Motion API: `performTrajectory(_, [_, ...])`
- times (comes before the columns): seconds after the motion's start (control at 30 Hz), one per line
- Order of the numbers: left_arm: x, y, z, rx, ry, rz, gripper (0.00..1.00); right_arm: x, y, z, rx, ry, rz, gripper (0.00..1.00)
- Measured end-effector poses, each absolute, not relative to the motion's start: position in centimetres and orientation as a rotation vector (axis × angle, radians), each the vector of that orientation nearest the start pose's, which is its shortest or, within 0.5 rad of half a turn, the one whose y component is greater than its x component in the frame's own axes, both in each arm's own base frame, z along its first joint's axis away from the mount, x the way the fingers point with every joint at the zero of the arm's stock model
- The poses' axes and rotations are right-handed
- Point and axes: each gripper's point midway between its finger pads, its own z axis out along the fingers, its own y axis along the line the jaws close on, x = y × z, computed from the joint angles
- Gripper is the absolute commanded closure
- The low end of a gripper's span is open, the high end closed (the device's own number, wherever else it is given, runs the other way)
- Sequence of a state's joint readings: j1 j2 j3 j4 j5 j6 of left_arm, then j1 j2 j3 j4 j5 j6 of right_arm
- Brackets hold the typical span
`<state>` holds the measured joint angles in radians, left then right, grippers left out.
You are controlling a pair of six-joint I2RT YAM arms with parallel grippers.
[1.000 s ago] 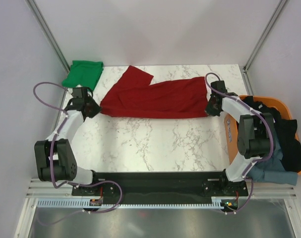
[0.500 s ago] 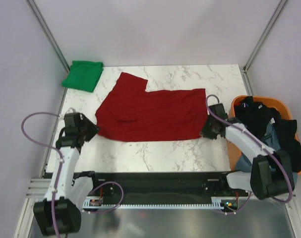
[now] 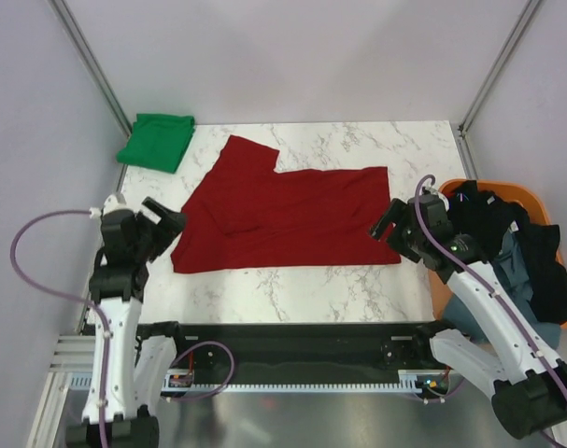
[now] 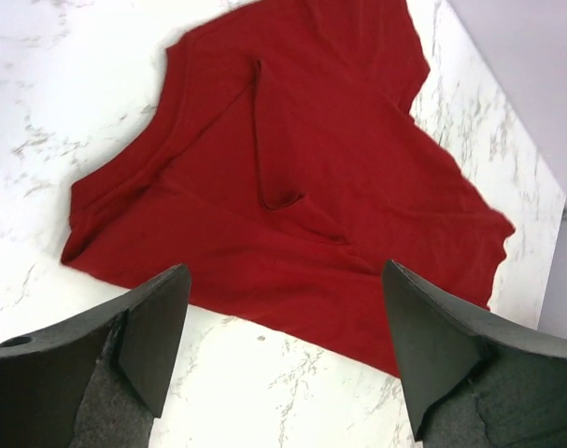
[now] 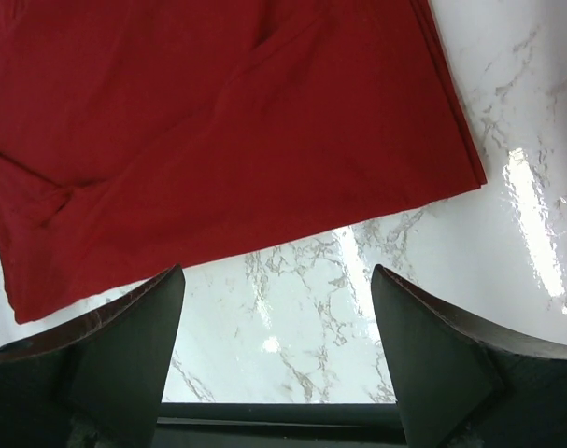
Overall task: Fold and stack the t-shirts
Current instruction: Fold the tshirt
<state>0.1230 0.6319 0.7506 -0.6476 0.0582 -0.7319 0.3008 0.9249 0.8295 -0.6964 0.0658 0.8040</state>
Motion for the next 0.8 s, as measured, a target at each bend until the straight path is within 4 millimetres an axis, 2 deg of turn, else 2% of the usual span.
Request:
performTrajectory(0.13, [29.4,-1.2,20.6,-0.767,2.071,-0.438,0.12,24.7,11.0,15.5,0.552,2.33,0.48,0.11])
performTrajectory(0.23, [34.6,-1.2,20.3,-0.691,2.132,-0.448,0.13,24.0,12.4,13.5,0.489,2.344,0.533,0.11])
performTrajectory(0.4, [45.0,-2.3,18.7,-0.516,2.205,-0.425,0.15,22.6,14.3,9.7,0.388,2.385,0.584,0.1])
performTrajectory(0.53, [52.9,-5.3,17.4,-0.311,2.214,-0.375,0.16,22.4,15.7,8.4,0.308,2.362,0.65,0.09])
performTrajectory(0.67, [59.8,-7.5,14.9,-0.167,2.188,-0.307,0.17,21.7,17.0,7.6,0.24,2.333,0.723,0.08])
performTrajectory(0.8, [64.1,-7.2,11.1,-0.138,2.189,-0.224,0.16,21.2,17.8,7.6,0.202,2.3,0.774,0.08])
